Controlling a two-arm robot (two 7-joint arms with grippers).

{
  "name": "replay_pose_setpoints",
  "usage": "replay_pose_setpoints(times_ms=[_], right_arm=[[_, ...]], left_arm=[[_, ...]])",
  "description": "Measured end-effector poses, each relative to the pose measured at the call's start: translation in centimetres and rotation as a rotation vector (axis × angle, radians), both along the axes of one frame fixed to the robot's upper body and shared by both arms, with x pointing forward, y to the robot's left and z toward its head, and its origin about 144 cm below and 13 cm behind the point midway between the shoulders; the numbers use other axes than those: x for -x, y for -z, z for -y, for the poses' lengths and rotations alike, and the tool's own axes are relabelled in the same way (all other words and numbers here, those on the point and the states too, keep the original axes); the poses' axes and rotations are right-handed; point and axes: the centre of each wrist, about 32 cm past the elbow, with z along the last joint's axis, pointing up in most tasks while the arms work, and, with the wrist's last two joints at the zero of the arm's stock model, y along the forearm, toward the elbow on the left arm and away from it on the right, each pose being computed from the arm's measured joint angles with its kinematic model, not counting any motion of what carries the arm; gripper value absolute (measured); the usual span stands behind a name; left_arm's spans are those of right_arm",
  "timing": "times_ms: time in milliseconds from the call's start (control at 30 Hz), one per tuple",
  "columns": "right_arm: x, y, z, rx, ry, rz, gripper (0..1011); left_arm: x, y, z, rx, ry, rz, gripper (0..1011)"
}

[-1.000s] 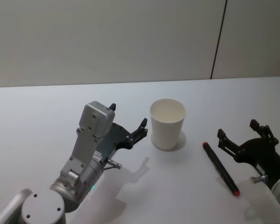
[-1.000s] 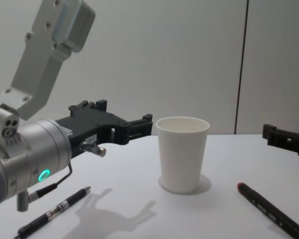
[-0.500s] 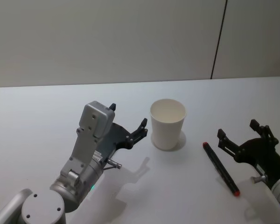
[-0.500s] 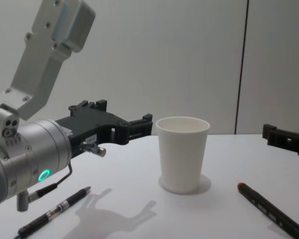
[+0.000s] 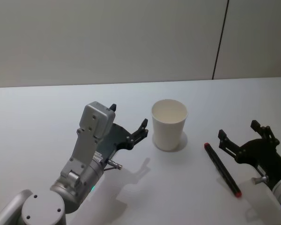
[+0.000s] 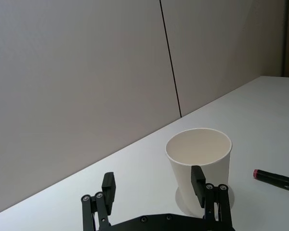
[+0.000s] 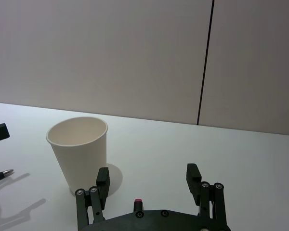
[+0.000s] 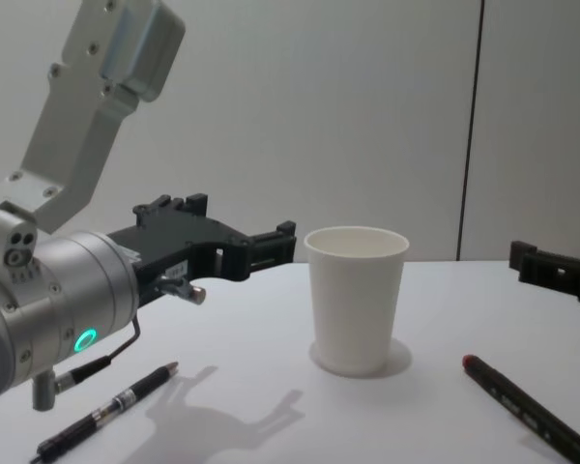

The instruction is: Place the pen into the pen holder.

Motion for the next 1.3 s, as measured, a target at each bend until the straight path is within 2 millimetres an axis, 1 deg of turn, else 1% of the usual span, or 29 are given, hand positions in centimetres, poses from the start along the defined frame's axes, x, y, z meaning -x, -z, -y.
replay_pose_setpoints(times_ms=[367, 800, 1033, 1300], right_arm=[[0.2, -0.4, 0.1, 0.012, 0.012, -0.043, 1002], [0.4, -0.9, 1.6, 0.018, -0.006, -0.135, 1002], [0.1, -0.9, 2.2, 0.011, -0.035, -0.201, 1002], [-0.4, -0.8, 2.1, 0.008, -0.047, -0.266, 1002]], left_arm=[[0.0, 0.0, 0.0, 0.0, 0.0, 0.0, 1000], [0.0, 0.0, 0.0, 0.0, 0.0, 0.0, 1000], [0.0, 0.0, 0.0, 0.0, 0.0, 0.0, 1000], [0.0, 0.0, 0.0, 0.0, 0.0, 0.0, 1000]])
